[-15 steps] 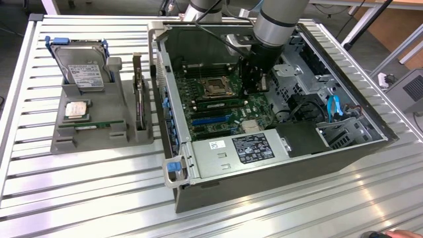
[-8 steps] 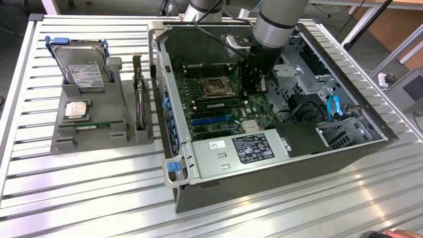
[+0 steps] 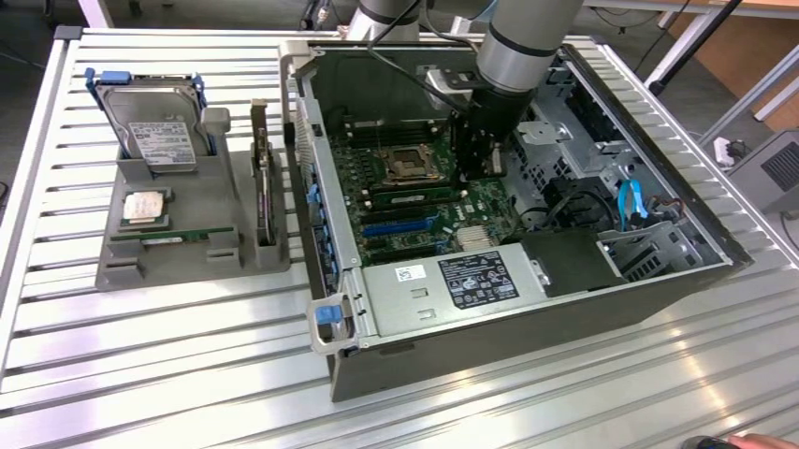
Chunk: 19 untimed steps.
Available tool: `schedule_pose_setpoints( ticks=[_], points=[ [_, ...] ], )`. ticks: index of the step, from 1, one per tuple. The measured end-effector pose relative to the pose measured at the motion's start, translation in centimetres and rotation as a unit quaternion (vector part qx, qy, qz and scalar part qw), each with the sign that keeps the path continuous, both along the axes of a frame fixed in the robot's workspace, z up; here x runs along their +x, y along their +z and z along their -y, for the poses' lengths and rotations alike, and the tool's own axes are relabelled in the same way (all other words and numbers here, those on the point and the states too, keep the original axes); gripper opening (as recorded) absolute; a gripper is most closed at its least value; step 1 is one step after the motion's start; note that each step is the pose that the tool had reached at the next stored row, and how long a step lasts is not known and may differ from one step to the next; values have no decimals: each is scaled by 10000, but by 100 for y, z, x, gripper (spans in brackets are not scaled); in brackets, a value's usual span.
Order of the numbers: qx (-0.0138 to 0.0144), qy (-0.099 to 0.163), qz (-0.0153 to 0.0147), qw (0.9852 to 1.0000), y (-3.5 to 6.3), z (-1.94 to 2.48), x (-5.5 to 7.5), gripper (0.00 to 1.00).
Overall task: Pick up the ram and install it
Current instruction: 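Press down the ram until it locks into place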
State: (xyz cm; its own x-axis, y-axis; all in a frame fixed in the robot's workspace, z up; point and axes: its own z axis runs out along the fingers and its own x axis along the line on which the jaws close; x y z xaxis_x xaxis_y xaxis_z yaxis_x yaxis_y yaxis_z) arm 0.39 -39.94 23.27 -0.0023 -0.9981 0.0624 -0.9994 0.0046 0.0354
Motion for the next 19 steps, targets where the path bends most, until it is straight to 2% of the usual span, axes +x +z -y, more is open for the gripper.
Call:
schedule_pose_setpoints(
  ticks=[5,6,7,9,19],
  points=[
    [2,-1,1,10000,-6,-1,0,11],
    [2,0,5,10000,-38,0,0,11],
    [3,-1,-11,10000,87,0,-1,11],
    [2,-1,-19,10000,181,1,0,11],
    [2,0,-20,10000,183,3,-31,11]
  ],
)
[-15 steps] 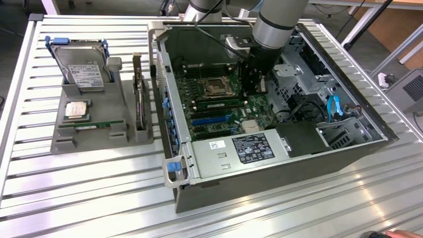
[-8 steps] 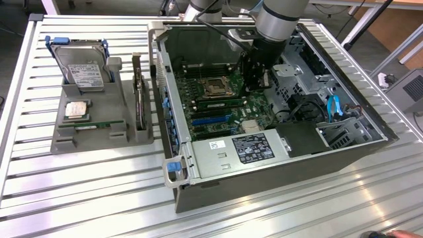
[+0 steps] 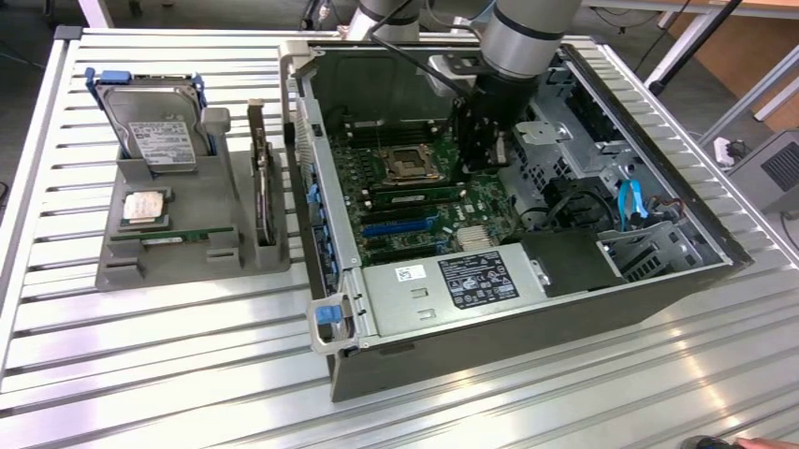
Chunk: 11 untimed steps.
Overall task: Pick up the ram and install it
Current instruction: 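Press down the ram until it locks into place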
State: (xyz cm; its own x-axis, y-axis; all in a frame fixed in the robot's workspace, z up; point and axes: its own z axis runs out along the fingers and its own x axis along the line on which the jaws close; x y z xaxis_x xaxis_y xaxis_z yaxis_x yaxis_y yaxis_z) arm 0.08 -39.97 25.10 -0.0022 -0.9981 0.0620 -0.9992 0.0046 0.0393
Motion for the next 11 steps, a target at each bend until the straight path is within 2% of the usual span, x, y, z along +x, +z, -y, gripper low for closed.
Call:
schedule_pose_setpoints(
  ticks=[7,11],
  points=[
    [0,1,2,10000,0,7,-240,11],
    [-1,2,4,10000,-1,9,-431,11]
  ],
)
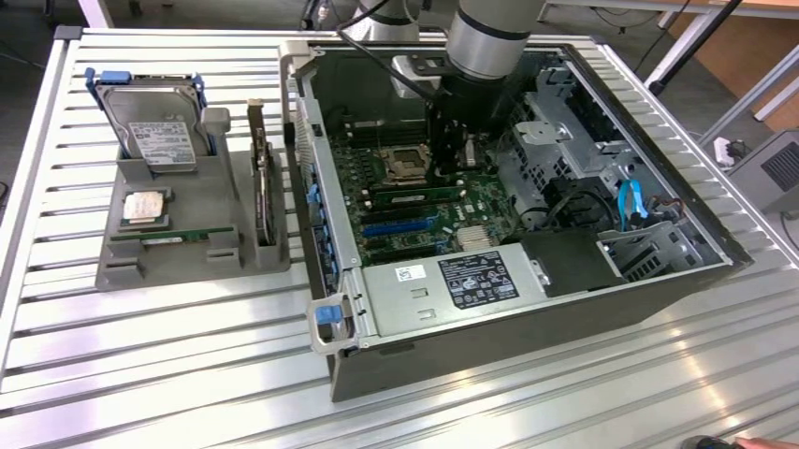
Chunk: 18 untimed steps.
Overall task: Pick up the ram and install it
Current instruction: 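Press down the ram until it locks into place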
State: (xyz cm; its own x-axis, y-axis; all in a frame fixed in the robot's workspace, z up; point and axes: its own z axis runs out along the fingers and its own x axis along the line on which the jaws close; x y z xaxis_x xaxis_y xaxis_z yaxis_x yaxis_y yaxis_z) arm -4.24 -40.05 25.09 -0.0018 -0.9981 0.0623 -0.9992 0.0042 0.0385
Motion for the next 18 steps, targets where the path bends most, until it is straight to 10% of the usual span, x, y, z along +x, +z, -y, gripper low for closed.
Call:
schedule_pose_setpoints(
  ticks=[6,18],
  points=[
    [-23,0,3,10000,0,0,-441,11],
    [-23,1,16,10000,-17,0,-646,11]
  ],
)
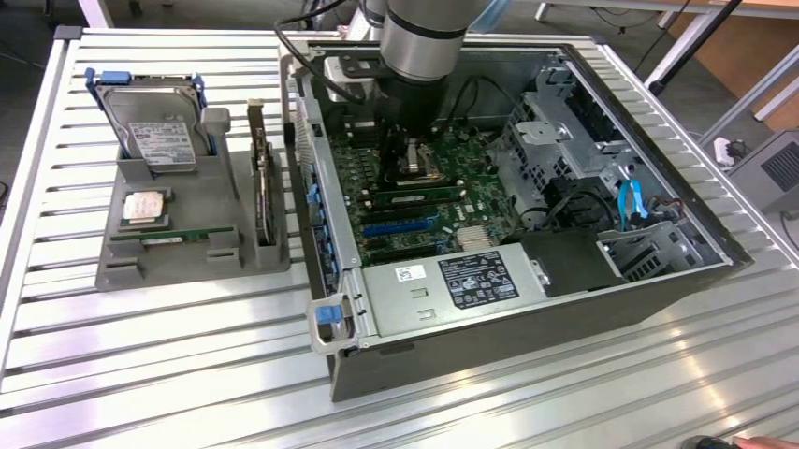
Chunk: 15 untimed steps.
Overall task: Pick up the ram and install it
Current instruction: 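Press down the ram until it locks into place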
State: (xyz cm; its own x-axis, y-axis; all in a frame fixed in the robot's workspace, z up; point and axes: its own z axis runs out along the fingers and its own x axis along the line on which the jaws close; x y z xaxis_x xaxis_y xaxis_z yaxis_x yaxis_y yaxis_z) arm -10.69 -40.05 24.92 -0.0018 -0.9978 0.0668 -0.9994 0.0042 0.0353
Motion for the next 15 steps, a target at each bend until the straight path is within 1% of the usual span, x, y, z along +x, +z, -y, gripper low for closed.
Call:
schedule_pose_setpoints(
  ticks=[2,5,7,10,15],
  points=[
    [-1,0,2,10000,-26,0,0,11],
    [0,0,8,10000,-97,0,0,11],
    [-2,0,7,10000,-97,0,0,11],
    [-2,0,19,10000,-150,1,0,11],
    [-1,0,26,10000,-178,1,0,11]
  ],
)
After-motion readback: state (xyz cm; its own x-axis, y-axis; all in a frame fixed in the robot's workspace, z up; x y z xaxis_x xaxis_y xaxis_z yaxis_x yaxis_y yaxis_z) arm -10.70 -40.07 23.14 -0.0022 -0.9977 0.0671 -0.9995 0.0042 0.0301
